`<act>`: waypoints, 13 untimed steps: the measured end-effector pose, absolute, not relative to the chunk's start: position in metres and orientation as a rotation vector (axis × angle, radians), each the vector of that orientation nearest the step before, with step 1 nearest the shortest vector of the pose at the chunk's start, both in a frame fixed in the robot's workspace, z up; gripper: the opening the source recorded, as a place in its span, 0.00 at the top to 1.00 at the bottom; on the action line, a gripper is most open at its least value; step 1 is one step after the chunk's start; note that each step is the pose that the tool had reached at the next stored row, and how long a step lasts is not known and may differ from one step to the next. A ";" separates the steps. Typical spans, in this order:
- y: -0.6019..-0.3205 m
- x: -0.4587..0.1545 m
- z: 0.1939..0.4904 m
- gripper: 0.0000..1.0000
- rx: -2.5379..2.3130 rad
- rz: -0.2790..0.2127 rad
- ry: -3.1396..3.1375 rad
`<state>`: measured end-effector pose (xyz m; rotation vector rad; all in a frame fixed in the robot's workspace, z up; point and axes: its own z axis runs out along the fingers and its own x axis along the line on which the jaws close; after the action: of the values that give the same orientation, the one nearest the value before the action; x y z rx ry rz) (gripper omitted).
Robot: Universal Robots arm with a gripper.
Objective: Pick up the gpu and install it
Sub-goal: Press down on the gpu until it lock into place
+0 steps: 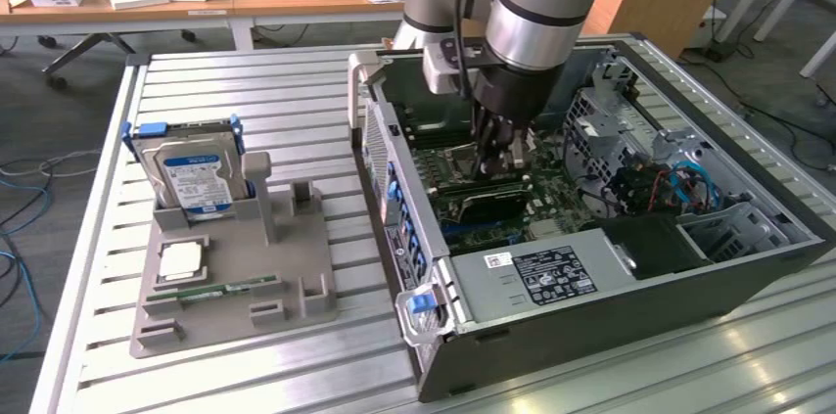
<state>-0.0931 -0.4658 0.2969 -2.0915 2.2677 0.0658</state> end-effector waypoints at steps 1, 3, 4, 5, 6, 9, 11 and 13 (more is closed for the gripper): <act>-0.466 -0.093 0.296 0.89 -2.092 0.066 2.267; -0.466 -0.093 0.295 0.89 -2.101 0.066 2.260; -0.466 -0.093 0.295 0.89 -2.107 0.066 2.254; -0.466 -0.093 0.295 0.89 -2.114 0.066 2.248; -0.466 -0.093 0.295 0.89 -2.122 0.067 2.240; -0.466 -0.093 0.294 0.89 -2.143 0.068 2.221; -0.466 -0.093 0.294 0.89 -2.144 0.068 2.220; -0.466 -0.093 0.291 0.89 -2.144 0.068 2.219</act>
<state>-0.0931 -0.4658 0.2914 -2.1441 2.2192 0.0677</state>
